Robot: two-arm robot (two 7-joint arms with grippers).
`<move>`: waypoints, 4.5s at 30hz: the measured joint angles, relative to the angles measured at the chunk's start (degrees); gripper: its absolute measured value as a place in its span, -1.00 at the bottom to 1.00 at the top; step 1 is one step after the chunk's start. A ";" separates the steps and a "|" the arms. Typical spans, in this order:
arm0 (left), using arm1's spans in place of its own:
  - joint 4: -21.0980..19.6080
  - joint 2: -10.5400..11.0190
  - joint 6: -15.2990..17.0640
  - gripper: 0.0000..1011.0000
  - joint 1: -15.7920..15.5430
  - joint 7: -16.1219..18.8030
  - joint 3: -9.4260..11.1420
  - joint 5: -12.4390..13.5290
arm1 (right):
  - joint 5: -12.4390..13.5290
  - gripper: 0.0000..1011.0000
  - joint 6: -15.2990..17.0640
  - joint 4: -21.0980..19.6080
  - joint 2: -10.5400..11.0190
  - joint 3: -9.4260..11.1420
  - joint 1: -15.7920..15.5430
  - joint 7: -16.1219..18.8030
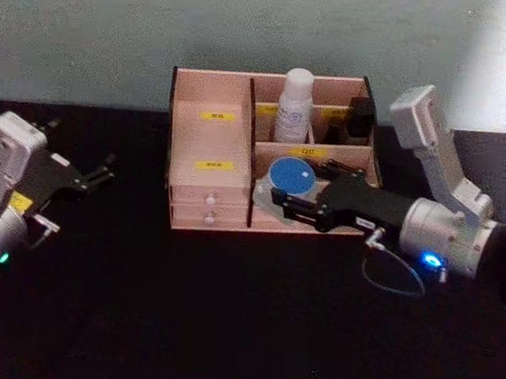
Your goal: Pick up the facial cleanser and watermelon frost from the table and place them into the tiered storage box.
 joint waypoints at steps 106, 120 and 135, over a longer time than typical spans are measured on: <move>0.00 0.00 0.00 0.98 0.00 0.00 0.00 0.00 | -6.02 0.43 -0.35 30.11 -19.04 -6.00 19.84 2.33; 0.00 0.00 0.00 0.98 0.00 0.00 0.00 0.00 | -6.08 0.65 -0.28 30.04 -18.93 -6.07 19.77 2.32; 0.00 0.00 0.00 0.98 0.00 0.00 0.00 0.00 | -6.07 0.98 -0.29 29.98 -18.95 -6.07 19.77 2.32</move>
